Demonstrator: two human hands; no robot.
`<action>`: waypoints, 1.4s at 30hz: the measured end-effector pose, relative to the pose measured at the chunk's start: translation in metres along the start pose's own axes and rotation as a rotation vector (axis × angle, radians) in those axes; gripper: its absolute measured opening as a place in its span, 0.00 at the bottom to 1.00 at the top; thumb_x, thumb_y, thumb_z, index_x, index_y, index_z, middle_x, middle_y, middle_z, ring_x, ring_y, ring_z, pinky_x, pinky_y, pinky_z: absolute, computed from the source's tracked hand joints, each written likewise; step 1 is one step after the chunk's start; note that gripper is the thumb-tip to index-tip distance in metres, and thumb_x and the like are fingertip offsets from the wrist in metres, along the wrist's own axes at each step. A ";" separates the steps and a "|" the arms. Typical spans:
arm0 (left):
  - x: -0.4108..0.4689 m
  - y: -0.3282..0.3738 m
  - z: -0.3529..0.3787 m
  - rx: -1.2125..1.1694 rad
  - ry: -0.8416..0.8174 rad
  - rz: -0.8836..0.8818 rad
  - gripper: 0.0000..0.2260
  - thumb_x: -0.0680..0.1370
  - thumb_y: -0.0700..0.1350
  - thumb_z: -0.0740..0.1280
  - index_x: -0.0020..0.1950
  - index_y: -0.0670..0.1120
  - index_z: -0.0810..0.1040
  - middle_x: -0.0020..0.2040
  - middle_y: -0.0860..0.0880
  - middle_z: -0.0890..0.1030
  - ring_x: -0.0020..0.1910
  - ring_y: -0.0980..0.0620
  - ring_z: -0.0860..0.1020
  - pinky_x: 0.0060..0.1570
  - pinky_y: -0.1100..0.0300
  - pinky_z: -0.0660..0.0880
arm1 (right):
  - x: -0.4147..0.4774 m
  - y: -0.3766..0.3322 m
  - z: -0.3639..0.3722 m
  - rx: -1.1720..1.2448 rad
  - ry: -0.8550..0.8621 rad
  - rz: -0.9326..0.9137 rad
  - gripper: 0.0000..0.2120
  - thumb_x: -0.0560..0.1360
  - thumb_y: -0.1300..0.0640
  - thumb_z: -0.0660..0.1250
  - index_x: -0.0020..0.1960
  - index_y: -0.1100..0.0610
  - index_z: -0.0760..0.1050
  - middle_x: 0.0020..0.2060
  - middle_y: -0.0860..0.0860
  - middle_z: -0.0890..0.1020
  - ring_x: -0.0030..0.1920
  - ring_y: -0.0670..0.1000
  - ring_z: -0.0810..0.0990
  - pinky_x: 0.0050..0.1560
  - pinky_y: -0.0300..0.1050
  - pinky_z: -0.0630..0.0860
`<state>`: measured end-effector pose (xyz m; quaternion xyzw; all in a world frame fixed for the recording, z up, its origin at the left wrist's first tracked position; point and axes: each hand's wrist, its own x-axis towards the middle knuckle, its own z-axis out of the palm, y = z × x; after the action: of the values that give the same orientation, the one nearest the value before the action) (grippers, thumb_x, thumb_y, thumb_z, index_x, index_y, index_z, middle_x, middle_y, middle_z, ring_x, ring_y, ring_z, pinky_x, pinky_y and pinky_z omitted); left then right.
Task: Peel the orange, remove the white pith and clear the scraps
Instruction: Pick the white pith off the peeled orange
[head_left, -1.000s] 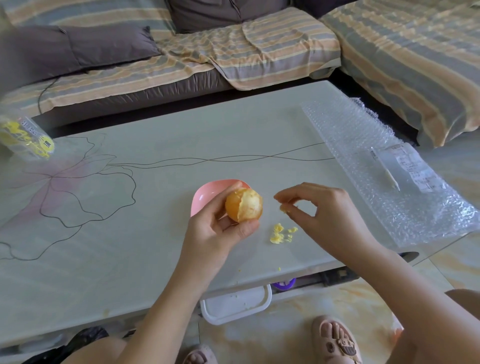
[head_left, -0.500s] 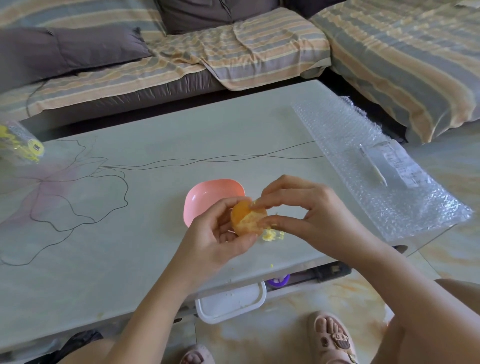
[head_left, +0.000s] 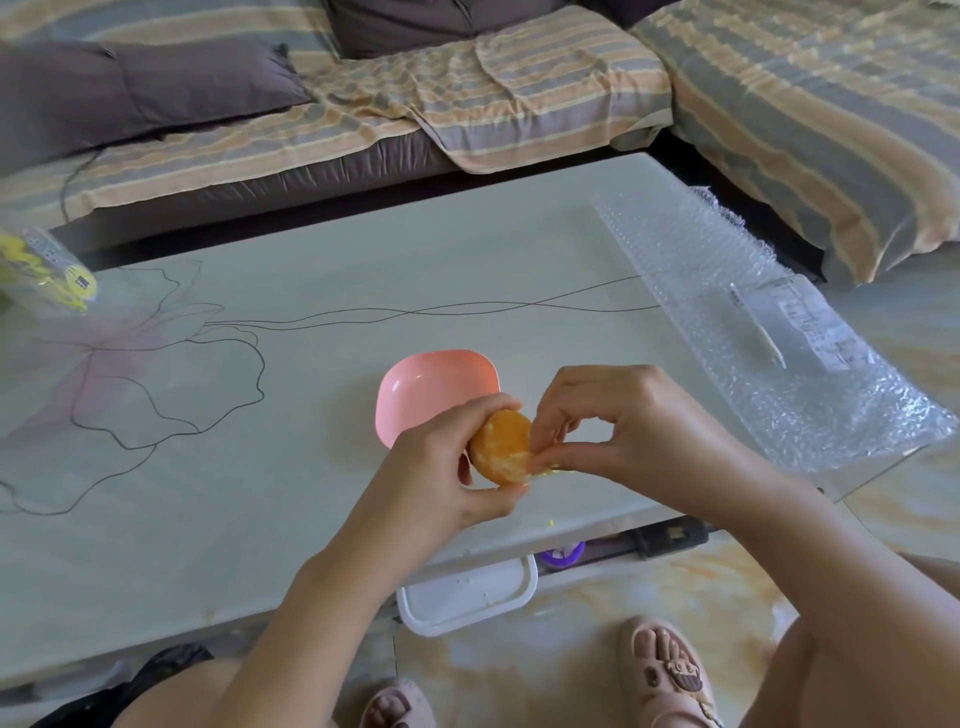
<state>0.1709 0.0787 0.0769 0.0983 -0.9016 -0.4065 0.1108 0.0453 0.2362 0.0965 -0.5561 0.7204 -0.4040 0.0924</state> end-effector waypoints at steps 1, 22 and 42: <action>0.000 -0.001 0.001 0.045 0.010 0.024 0.24 0.67 0.46 0.77 0.59 0.59 0.75 0.43 0.64 0.76 0.35 0.59 0.70 0.38 0.72 0.69 | 0.000 0.000 0.001 -0.017 -0.013 -0.002 0.04 0.69 0.59 0.75 0.40 0.53 0.81 0.37 0.45 0.80 0.38 0.45 0.78 0.43 0.38 0.75; 0.001 0.000 -0.001 0.228 0.106 0.149 0.23 0.67 0.44 0.77 0.60 0.53 0.76 0.41 0.67 0.70 0.39 0.68 0.71 0.39 0.77 0.65 | 0.001 -0.006 -0.002 -0.163 -0.014 -0.069 0.05 0.68 0.63 0.71 0.40 0.55 0.78 0.36 0.45 0.78 0.36 0.43 0.76 0.39 0.34 0.72; 0.003 0.014 -0.007 -0.142 0.195 -0.005 0.22 0.65 0.45 0.79 0.51 0.65 0.75 0.45 0.62 0.77 0.35 0.59 0.74 0.38 0.73 0.72 | 0.000 -0.010 -0.009 0.028 0.256 -0.091 0.11 0.68 0.61 0.74 0.36 0.51 0.72 0.38 0.46 0.78 0.36 0.45 0.75 0.40 0.35 0.72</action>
<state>0.1686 0.0824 0.0925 0.1314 -0.8551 -0.4582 0.2038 0.0469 0.2397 0.1091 -0.5306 0.6947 -0.4855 -0.0111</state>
